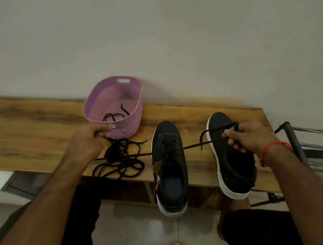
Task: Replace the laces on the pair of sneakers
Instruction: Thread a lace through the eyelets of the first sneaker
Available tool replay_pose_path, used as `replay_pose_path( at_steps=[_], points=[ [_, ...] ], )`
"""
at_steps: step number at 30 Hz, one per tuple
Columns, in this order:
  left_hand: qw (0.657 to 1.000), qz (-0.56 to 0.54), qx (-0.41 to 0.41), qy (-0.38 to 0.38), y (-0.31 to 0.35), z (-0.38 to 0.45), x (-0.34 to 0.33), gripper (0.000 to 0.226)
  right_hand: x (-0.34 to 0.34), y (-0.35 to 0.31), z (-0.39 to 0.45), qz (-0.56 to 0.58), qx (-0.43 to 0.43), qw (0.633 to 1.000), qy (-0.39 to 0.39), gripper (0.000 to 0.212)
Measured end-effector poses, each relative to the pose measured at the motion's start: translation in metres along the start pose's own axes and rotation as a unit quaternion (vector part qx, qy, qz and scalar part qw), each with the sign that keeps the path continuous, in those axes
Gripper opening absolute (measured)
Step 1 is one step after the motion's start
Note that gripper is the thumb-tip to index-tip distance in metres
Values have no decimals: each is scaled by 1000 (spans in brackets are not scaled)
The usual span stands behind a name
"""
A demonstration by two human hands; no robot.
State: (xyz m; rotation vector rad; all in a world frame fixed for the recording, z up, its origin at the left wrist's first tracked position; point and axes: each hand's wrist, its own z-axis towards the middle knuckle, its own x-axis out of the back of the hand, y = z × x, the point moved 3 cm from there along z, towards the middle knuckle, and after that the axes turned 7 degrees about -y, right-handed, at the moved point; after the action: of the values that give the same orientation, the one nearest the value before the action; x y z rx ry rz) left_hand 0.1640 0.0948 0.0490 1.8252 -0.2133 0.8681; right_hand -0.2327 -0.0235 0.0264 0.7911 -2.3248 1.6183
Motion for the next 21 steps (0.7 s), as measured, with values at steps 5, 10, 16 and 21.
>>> replay_pose_path(
  at_steps=[5,10,16,21],
  points=[
    [980,177,39,-82,-8,-9,-26,44,0,-14,-7,-211,3,970,122,44],
    [942,285,-141,-111,20,-29,-60,48,-35,-45,-41,-272,260,922,92,47],
    [938,231,-142,-214,27,-30,-91,10,-106,-28,-39,-318,276,899,-121,41],
    [943,218,-150,-202,28,-30,-101,13,-110,-25,-31,-301,283,900,-136,20]
  ],
)
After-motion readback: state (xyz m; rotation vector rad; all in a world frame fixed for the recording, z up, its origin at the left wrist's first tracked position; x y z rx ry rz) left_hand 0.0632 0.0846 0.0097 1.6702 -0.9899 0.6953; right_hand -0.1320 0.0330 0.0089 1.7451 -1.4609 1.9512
